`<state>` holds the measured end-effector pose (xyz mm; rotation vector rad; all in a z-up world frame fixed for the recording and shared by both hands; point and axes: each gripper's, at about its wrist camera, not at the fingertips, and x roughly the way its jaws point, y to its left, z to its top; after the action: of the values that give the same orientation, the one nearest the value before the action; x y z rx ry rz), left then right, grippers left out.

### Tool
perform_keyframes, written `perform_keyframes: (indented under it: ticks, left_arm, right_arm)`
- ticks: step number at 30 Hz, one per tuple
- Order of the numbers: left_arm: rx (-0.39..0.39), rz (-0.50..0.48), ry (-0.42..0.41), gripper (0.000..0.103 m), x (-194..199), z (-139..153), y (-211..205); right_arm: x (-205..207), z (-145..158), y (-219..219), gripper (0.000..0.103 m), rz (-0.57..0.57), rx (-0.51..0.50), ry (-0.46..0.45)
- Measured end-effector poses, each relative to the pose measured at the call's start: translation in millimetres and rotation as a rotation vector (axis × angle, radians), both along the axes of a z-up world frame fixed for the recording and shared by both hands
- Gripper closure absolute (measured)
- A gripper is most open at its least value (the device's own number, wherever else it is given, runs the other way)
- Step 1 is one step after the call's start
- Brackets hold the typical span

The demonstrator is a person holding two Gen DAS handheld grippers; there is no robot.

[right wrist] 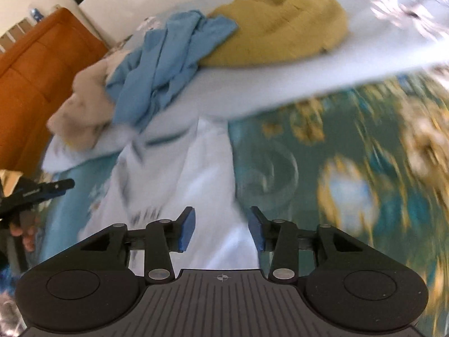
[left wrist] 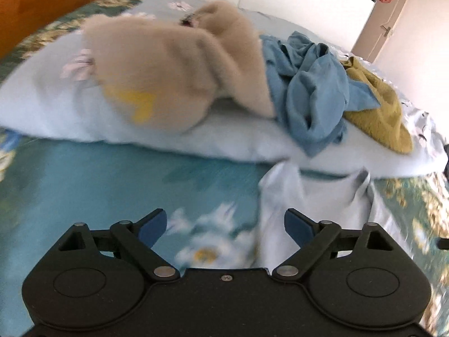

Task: Fold clothes
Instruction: 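Move both grippers to the T-shirt collar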

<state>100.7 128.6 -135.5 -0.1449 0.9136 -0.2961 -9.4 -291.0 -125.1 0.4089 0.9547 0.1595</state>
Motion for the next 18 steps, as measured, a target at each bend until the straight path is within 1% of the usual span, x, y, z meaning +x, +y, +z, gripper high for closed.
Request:
perform_keyframes:
  ticks: [1, 3, 5, 8, 9, 11, 12, 13, 15, 17, 18]
  left_arm:
    - [-0.002, -0.017, 0.01, 0.014, 11.1, -1.9, -9.9]
    - [0.018, -0.054, 0.022, 0.015, 29.9, -7.3, -27.9]
    - [0.034, -0.094, 0.034, 0.015, 43.9, -15.6, -42.4]
    - [0.035, -0.135, 0.083, 0.021, 62.0, -30.2, -54.9]
    - [0.031, -0.148, 0.094, 0.027, 66.7, -33.8, -57.2]
    - [0.025, -0.172, 0.114, 0.031, 74.5, -39.8, -61.8]
    - [0.024, -0.183, 0.12, 0.036, 78.0, -42.2, -63.8]
    - [0.023, -0.194, 0.127, 0.044, 81.4, -44.6, -65.8]
    - [0.013, -0.223, 0.141, 0.052, 87.7, -48.6, -69.7]
    - [0.023, -0.254, 0.156, 0.058, 92.8, -53.2, -74.8]
    - [0.024, -0.266, 0.154, 0.065, 94.3, -54.7, -76.7]
  right_arm:
    - [17.7, -3.6, 1.0, 0.065, 0.018, -0.007, 0.002]
    - [49.6, -12.0, 3.8, 0.065, 0.045, -0.024, 0.01]
    - [73.9, -20.3, 5.1, 0.065, 0.055, -0.018, 0.014]
    - [105.7, -33.1, 5.7, 0.065, 0.056, 0.023, 0.038]
    - [113.3, -36.5, 6.5, 0.065, 0.057, 0.024, 0.043]
    - [128.4, -44.2, 7.9, 0.065, 0.065, 0.029, 0.058]
    - [135.7, -48.2, 8.9, 0.065, 0.072, 0.028, 0.069]
    - [142.2, -51.9, 10.5, 0.065, 0.083, 0.015, 0.078]
    - [153.0, -59.6, 13.9, 0.065, 0.122, -0.009, 0.106]
    - [158.4, -64.3, 15.7, 0.065, 0.157, -0.011, 0.116]
    - [160.0, -65.4, 16.3, 0.065, 0.17, -0.01, 0.113]
